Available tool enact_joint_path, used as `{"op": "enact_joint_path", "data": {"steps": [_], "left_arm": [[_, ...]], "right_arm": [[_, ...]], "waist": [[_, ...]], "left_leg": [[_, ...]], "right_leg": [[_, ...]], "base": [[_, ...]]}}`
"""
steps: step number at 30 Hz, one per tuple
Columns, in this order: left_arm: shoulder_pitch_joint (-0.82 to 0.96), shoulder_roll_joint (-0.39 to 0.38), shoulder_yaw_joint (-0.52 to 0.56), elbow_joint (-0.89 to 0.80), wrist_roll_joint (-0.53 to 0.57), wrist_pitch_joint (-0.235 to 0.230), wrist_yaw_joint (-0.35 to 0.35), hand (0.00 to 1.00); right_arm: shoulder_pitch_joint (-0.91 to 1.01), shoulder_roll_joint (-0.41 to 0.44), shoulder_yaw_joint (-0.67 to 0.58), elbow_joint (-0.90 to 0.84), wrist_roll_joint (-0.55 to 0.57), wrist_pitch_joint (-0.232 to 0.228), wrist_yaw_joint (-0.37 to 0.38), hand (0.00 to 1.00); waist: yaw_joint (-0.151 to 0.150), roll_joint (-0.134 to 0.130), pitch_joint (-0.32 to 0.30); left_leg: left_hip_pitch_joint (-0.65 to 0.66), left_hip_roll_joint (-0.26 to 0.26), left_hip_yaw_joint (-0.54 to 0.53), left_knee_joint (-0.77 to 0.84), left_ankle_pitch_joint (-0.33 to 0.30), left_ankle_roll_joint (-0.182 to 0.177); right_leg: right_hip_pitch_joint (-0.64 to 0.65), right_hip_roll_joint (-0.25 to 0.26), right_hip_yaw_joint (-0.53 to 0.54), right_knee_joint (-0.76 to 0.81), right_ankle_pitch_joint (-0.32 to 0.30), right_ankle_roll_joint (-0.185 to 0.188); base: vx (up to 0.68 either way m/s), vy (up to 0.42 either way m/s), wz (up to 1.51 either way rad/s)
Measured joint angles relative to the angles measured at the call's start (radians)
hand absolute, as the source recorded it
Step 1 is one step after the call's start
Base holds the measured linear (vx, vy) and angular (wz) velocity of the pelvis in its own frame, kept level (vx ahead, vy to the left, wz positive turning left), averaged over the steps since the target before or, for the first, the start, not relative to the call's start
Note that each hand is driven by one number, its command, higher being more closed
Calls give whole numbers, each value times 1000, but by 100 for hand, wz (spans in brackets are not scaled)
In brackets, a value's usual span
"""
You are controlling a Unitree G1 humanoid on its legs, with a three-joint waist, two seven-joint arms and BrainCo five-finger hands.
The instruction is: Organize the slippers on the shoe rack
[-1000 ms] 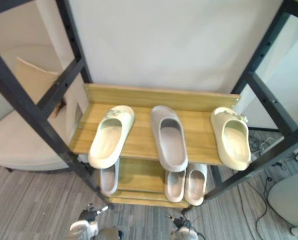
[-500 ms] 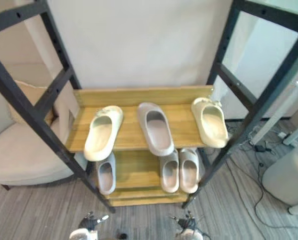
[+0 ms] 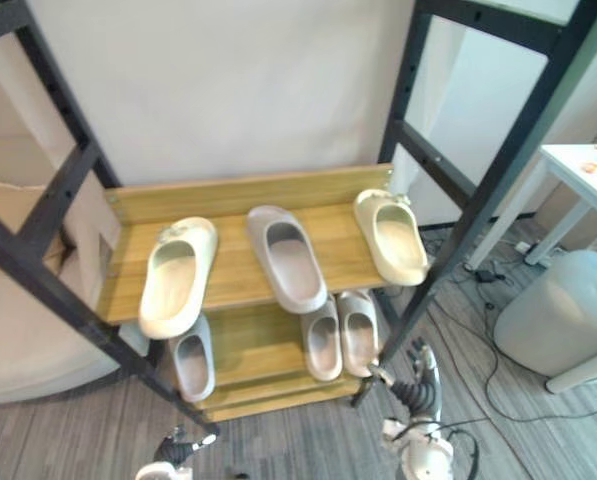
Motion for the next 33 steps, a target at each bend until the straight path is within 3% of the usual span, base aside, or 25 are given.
{"op": "enact_joint_path", "data": {"steps": [10, 17, 22, 33], "left_arm": [[3, 16, -38, 12, 10, -8, -11, 0], [-2, 27, -69, 39, 9, -30, -25, 0], [-8, 34, -87, 55, 9, -30, -31, 0], [-32, 60, -107, 61, -13, -49, -52, 0]], "right_arm": [[-45, -20, -42, -181, -9, -71, 6, 0], [-214, -155, -69, -167, 6, -103, 10, 0], [-338, -265, -66, -74, 55, -108, 43, 0], [-625, -498, 70, 201, 147, -86, 111, 0]], "waist": [[-19, -2, -2], [-27, 3, -7], [-26, 2, -4], [9, -25, 13]], "left_leg": [[-4, -5, -24, 39, -38, 4], [5, -33, -86, -22, -7, 13], [41, -45, -149, -144, 82, 18], [19, -65, -197, -152, 111, 29]], "right_leg": [[21, -2, 0, -1, 1, 2], [21, -13, 0, -10, 16, 8], [13, -13, -21, -19, 15, 10], [14, -29, -65, -33, 14, 17]], "base": [[19, 0, 4], [-44, 2, 10], [-28, -26, 16], [2, -13, 13]]}}
